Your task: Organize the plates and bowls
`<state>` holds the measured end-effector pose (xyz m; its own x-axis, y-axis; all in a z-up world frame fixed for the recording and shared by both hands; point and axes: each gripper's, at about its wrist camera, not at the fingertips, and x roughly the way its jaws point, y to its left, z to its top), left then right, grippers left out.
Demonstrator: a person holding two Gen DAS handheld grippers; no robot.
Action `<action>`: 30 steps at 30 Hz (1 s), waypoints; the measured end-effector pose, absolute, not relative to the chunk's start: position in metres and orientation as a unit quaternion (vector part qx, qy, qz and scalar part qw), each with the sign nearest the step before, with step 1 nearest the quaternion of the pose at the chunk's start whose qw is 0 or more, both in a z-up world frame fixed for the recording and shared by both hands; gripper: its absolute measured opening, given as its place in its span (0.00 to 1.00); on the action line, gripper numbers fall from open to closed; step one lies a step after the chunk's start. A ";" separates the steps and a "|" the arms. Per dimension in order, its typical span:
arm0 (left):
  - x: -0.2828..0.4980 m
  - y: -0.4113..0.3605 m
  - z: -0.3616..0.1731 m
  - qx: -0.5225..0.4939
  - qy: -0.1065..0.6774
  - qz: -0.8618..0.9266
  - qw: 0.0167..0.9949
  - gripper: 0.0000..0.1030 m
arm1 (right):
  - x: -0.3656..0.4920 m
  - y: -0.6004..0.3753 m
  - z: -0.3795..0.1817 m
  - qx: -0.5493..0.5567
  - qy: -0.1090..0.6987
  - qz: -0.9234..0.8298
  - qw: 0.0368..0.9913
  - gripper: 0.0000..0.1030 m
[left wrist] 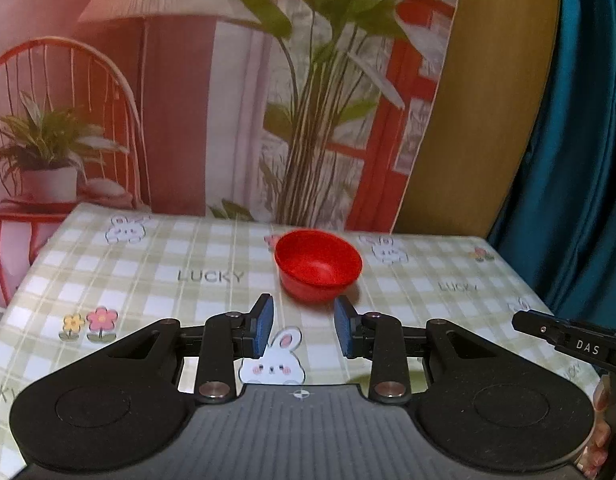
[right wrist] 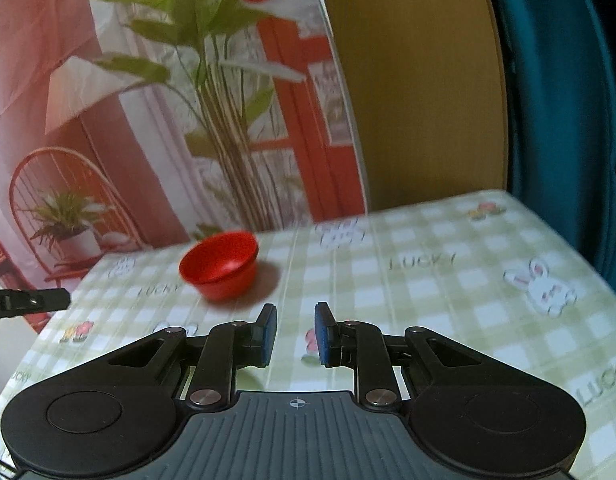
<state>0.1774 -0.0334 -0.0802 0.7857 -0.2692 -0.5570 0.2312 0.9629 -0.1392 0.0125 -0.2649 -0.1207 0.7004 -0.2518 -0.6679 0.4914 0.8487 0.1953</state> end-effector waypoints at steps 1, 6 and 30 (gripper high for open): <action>0.179 -0.034 -0.079 -0.033 0.296 -0.134 0.945 0.34 | 0.014 -0.268 -0.118 0.180 0.326 -0.206 0.905 0.20; 0.189 -0.034 -0.078 -0.032 0.289 -0.137 0.947 0.34 | 0.024 -0.277 -0.112 0.165 0.322 -0.201 0.910 0.20; 0.242 -0.042 -0.097 -0.020 0.305 -0.119 0.945 0.44 | 0.080 -0.303 -0.134 0.164 0.342 -0.180 0.908 0.20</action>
